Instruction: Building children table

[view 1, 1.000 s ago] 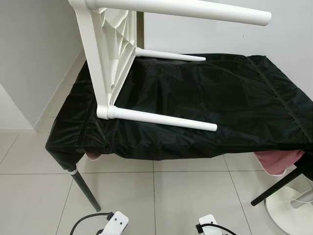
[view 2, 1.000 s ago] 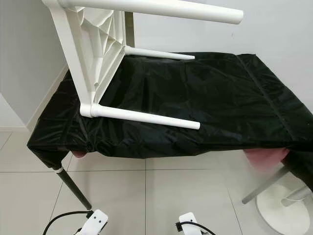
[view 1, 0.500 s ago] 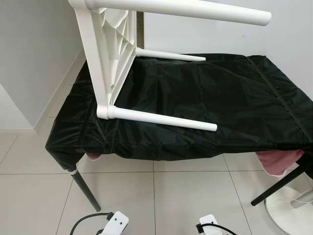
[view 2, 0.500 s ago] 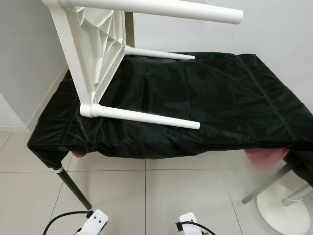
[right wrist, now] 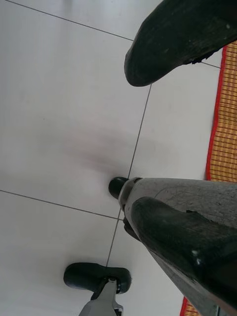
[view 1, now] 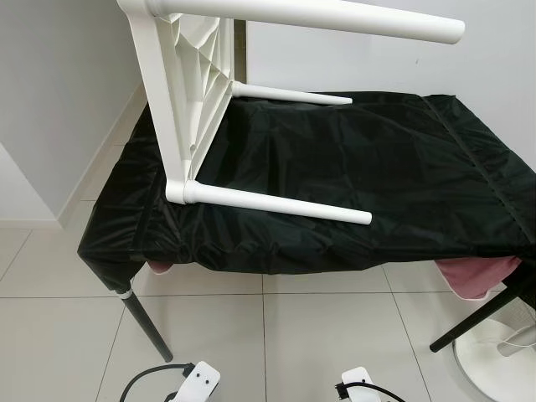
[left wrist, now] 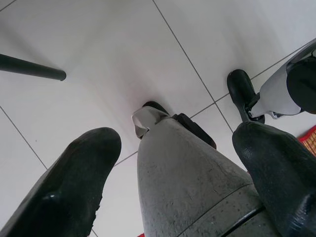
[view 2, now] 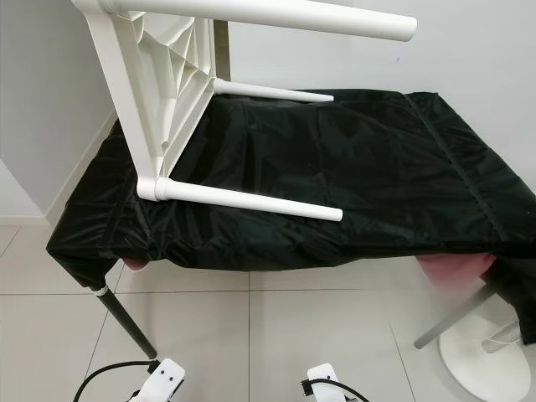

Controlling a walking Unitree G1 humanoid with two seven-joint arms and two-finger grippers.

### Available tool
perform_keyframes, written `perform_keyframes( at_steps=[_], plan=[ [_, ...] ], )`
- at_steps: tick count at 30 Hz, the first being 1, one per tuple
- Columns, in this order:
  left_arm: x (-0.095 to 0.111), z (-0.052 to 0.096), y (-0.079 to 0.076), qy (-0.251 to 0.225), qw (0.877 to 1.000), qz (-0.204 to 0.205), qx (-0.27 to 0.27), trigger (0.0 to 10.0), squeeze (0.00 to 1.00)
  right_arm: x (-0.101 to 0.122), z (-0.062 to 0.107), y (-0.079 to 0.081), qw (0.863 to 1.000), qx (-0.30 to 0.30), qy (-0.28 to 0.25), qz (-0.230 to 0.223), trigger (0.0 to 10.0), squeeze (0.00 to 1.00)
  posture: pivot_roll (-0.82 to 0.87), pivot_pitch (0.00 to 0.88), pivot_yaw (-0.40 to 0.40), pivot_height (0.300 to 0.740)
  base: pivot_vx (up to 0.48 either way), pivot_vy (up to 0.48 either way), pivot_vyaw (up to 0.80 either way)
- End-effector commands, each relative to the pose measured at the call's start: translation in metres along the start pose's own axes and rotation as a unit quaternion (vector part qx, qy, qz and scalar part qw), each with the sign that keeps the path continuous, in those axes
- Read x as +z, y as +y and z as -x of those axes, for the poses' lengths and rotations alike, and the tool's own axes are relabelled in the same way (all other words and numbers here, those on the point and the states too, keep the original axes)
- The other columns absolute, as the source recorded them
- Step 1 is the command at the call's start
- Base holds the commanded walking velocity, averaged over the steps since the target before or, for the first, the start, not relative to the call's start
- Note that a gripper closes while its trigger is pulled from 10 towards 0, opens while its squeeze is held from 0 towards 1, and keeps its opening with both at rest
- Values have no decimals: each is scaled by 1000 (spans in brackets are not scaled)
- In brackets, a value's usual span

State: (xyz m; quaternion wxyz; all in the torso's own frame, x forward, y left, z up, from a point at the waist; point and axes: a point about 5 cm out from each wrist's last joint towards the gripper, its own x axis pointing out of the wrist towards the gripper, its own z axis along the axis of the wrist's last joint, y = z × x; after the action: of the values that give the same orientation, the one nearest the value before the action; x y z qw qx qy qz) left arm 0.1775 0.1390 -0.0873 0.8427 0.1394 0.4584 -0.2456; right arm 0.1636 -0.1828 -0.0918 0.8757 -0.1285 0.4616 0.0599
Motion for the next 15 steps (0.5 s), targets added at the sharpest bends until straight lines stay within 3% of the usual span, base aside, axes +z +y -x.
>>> perform_keyframes(
  at_steps=[1,15],
  plan=[
    [-9,1,2,21,998,4,59,10000,0,-3,0,2,1000,4,9,-3,10000,0,-14,0,1,740,0,0,0],
    [-9,1,3,22,998,1,60,10000,0,-2,0,3,1000,6,10,-2,10000,0,-10,0,1,740,0,0,0]
  ],
)
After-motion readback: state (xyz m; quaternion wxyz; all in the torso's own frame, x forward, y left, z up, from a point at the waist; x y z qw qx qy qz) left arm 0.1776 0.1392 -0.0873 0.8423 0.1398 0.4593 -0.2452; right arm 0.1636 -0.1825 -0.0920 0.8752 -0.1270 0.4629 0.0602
